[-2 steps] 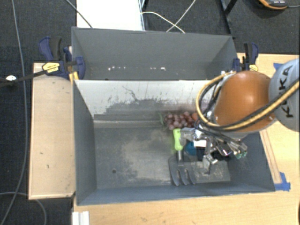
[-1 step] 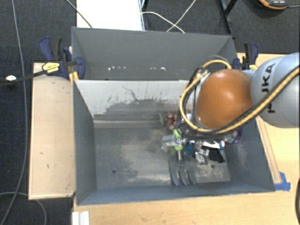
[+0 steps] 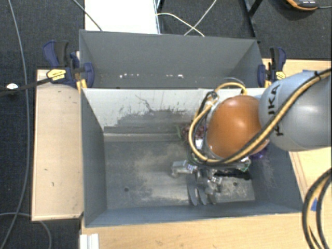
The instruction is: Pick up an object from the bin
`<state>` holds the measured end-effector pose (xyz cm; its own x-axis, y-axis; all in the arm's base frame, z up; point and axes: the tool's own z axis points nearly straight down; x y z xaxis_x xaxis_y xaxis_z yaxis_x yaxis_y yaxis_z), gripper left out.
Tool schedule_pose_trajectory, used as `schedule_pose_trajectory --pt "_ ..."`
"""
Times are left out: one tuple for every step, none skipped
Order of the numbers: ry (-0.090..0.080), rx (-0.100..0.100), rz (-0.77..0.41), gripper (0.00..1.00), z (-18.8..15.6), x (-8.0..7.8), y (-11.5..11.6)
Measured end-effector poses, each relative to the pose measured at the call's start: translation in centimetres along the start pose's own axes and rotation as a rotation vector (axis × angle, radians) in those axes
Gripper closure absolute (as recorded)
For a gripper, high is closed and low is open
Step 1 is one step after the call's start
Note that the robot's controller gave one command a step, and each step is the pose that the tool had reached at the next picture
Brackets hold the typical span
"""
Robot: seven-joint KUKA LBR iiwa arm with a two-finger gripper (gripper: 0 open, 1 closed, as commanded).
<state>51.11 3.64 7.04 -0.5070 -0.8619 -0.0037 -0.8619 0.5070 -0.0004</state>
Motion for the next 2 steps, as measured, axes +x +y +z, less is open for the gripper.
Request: schedule_pose_trajectory --pt "-0.004 0.006 -0.343 1.0 -0.11 -0.55 2.77" --pt "-0.004 0.006 -0.342 1.0 -0.11 -0.55 2.77"
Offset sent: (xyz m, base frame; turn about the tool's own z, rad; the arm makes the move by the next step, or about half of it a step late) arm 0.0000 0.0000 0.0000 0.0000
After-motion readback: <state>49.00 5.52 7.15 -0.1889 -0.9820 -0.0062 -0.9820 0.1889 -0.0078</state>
